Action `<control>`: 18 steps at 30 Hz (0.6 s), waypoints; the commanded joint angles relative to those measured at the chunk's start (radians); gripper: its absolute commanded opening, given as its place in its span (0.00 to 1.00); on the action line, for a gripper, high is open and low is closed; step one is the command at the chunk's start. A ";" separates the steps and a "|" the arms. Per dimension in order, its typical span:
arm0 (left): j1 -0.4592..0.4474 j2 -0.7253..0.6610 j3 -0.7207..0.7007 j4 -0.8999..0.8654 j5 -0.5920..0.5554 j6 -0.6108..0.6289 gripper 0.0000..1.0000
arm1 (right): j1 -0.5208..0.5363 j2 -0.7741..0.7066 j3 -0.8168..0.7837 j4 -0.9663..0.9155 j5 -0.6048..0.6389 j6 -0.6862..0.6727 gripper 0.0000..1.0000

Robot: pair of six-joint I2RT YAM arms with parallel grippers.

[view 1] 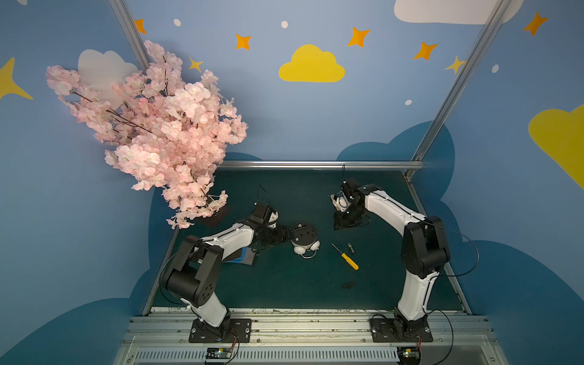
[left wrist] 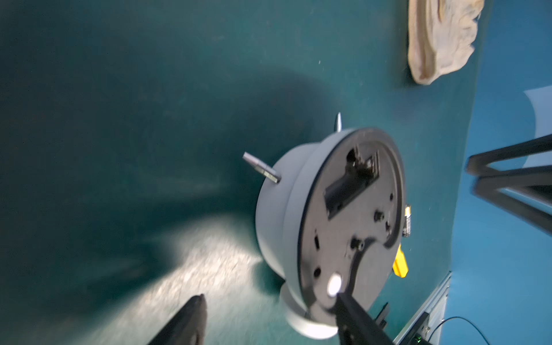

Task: Remove the battery from the alarm
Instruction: Adjust the alarm at the center of the board.

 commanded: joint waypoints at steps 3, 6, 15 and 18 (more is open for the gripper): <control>-0.006 0.058 0.053 0.085 0.091 -0.053 0.51 | 0.046 0.178 0.139 0.145 -0.255 0.161 0.50; -0.009 0.087 0.093 0.043 0.105 -0.024 0.47 | 0.053 0.235 0.154 0.151 -0.269 0.199 0.50; 0.005 0.205 0.273 -0.156 0.116 0.134 0.27 | 0.104 0.051 -0.155 0.237 -0.388 0.219 0.45; -0.002 0.277 0.377 -0.223 0.157 0.212 0.25 | 0.172 -0.039 -0.281 0.295 -0.418 0.260 0.45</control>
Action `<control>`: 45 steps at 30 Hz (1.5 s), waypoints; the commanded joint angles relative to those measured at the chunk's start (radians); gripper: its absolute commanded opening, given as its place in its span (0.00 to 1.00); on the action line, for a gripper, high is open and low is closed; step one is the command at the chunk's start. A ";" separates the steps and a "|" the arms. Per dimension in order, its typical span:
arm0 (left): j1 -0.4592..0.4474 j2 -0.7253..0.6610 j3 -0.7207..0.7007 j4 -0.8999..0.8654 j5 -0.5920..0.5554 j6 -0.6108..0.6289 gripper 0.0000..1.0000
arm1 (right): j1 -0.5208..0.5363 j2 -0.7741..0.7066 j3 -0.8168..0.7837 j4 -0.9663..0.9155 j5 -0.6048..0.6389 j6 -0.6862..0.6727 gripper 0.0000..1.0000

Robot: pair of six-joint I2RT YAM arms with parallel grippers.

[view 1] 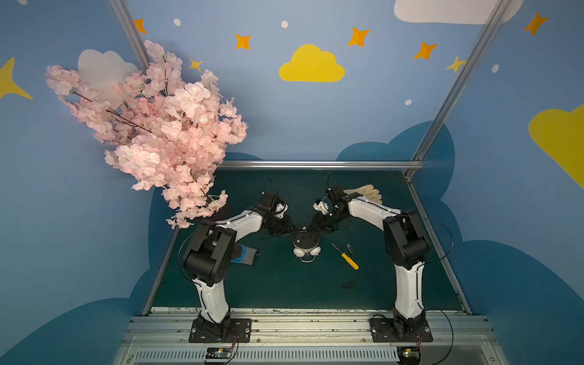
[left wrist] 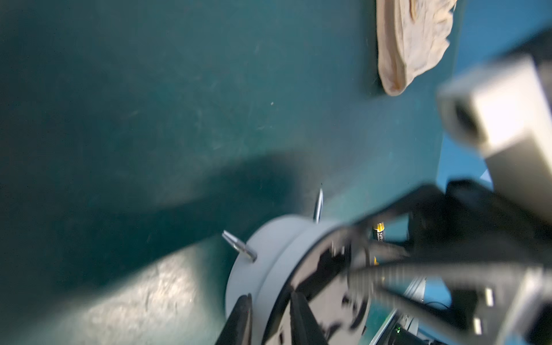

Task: Remove the battery from the alarm
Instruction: Adjust the alarm at the center of the board, then move the cover to the center of the board.

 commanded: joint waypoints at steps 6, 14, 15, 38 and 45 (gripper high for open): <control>-0.019 0.142 0.206 -0.186 0.111 0.202 0.35 | 0.212 -0.248 -0.296 0.220 0.030 0.210 0.46; -0.035 0.019 0.189 -0.205 0.029 0.229 0.54 | 0.196 -0.419 -0.287 -0.099 0.281 0.112 0.50; -0.035 -0.044 0.165 -0.206 -0.001 0.226 0.57 | 0.186 -0.438 -0.285 -0.189 0.323 0.101 0.50; -0.116 -0.435 -0.172 -0.209 -0.164 0.198 0.75 | 0.136 -0.676 -0.759 -0.046 0.471 0.807 0.25; -0.115 -0.398 -0.143 -0.207 -0.152 0.224 0.75 | 0.161 -0.674 -0.779 -0.128 0.499 0.829 0.25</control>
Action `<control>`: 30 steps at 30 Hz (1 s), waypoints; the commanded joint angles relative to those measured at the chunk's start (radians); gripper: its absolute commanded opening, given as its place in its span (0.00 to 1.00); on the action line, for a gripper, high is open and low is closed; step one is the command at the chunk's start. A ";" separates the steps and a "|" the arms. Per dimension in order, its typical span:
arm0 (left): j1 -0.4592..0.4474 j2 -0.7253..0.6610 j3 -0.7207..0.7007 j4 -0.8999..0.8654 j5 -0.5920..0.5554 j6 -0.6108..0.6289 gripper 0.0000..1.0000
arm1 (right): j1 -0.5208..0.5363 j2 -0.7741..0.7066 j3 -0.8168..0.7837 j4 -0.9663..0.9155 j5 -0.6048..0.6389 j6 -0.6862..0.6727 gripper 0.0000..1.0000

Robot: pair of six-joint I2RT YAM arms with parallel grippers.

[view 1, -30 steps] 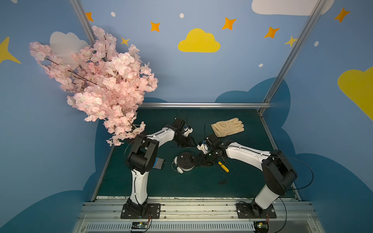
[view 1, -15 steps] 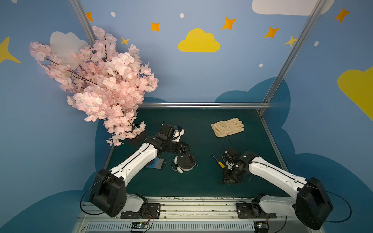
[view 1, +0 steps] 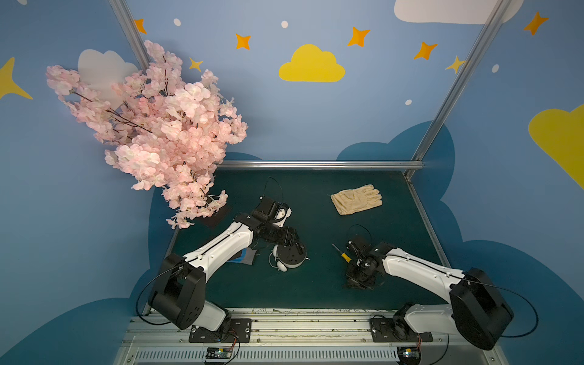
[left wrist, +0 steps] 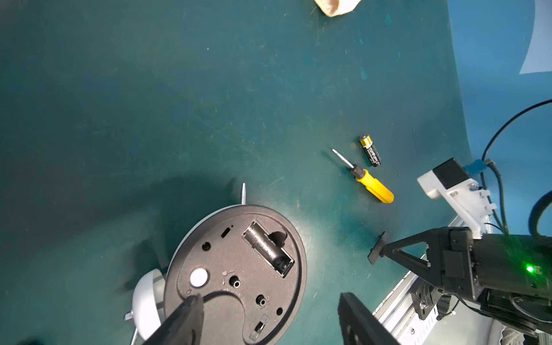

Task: Remove the battery from the alarm
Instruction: Move the cover to the center of the board.

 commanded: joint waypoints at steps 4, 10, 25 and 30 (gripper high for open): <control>0.000 0.039 0.045 -0.004 0.026 0.033 0.75 | 0.007 0.043 -0.039 0.066 -0.017 0.045 0.23; 0.001 0.049 0.057 -0.005 0.028 0.041 0.75 | 0.030 0.141 0.065 0.047 -0.043 -0.026 0.19; 0.006 -0.018 0.015 0.006 0.039 0.028 0.75 | 0.102 0.363 0.414 -0.152 -0.016 -0.317 0.07; -0.022 -0.036 -0.029 0.080 0.173 -0.002 0.75 | 0.101 0.329 0.492 -0.191 -0.018 -0.365 0.06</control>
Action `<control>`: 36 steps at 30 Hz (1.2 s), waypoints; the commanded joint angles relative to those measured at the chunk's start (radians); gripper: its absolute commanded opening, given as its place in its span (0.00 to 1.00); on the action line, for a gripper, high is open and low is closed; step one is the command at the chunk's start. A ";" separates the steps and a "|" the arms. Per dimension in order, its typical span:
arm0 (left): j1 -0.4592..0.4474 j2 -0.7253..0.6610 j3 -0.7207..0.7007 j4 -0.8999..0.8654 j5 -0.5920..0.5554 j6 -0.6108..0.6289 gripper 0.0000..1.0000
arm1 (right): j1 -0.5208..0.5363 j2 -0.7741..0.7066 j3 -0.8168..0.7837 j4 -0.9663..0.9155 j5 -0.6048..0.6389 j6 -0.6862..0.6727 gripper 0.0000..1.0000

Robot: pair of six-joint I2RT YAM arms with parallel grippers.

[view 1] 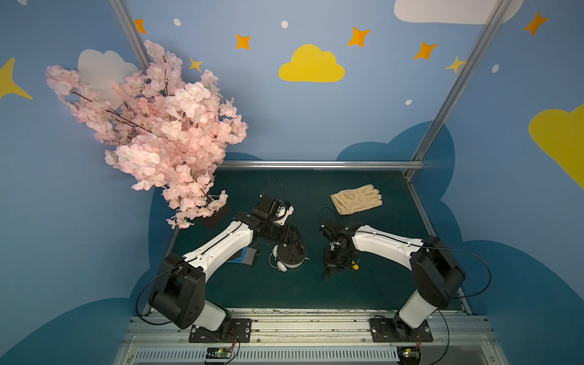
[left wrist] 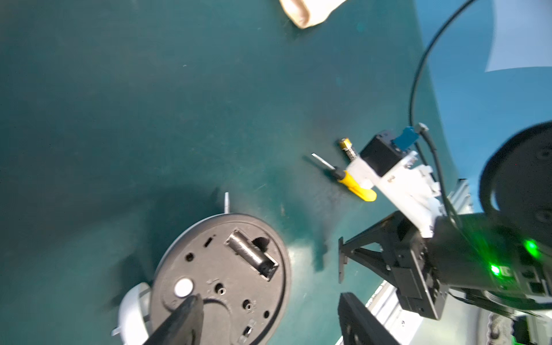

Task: Remove the battery from the alarm
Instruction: Move the cover to the center of the board, then pick up the cover from the center of the board.

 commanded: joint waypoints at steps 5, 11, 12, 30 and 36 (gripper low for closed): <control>-0.063 -0.002 -0.073 0.222 0.256 -0.183 0.68 | -0.009 -0.093 0.133 -0.077 0.030 -0.081 0.06; -0.062 0.003 -0.046 0.137 0.146 -0.179 0.68 | -0.022 -0.071 0.136 -0.139 0.020 -0.097 0.14; -0.047 -0.009 -0.063 0.132 0.137 -0.189 0.68 | -0.012 -0.052 0.128 -0.149 0.011 -0.097 0.17; 0.120 -0.131 -0.156 0.067 0.133 -0.186 0.70 | 0.086 0.173 0.139 -0.040 0.067 0.056 0.22; 0.127 -0.136 -0.159 0.063 0.139 -0.174 0.70 | 0.091 0.201 0.135 -0.029 0.051 0.073 0.20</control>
